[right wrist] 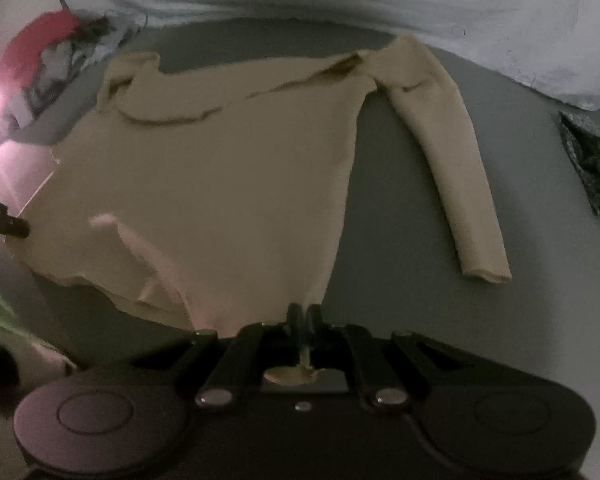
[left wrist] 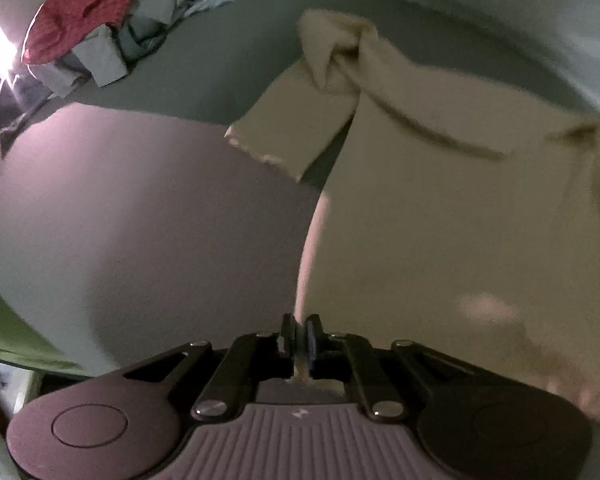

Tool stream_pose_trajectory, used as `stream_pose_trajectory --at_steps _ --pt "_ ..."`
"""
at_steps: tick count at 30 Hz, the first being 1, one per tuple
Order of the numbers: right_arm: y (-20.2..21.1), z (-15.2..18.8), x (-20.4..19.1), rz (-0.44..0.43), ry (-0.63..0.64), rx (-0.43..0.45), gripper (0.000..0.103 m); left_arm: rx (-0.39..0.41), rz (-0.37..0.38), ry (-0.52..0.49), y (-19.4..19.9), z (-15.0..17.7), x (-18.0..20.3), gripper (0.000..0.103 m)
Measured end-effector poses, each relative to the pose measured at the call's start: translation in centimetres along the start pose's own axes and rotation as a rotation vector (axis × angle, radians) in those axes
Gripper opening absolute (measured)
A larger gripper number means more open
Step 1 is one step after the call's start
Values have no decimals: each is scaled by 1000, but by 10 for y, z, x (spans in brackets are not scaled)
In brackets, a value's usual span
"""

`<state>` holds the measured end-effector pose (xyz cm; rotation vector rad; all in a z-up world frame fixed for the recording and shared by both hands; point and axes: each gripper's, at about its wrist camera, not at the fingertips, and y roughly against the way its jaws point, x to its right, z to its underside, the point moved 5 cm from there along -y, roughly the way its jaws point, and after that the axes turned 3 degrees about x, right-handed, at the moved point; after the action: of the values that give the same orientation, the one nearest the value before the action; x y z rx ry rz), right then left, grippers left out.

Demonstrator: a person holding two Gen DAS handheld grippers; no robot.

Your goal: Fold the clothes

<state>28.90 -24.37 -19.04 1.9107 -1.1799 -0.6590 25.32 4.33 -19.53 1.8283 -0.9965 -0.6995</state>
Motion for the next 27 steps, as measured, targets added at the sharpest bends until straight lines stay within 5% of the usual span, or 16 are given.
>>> stream_pose_trajectory --at_steps 1,3,9,16,25,27 --pt "1 -3 1 15 -5 11 9 9 5 -6 1 -3 0 10" --pt "4 -14 2 47 -15 60 36 53 31 -18 8 -14 4 24" --pt "-11 -56 -11 73 -50 154 46 222 43 -206 11 -70 25 65" --pt "-64 -107 -67 74 144 142 46 209 -40 -209 -51 -142 2 67" --pt "-151 -155 -172 140 667 98 44 284 79 -386 -99 -220 9 75" --pt "-160 -162 -183 163 798 99 32 292 100 -405 -108 -235 10 75"
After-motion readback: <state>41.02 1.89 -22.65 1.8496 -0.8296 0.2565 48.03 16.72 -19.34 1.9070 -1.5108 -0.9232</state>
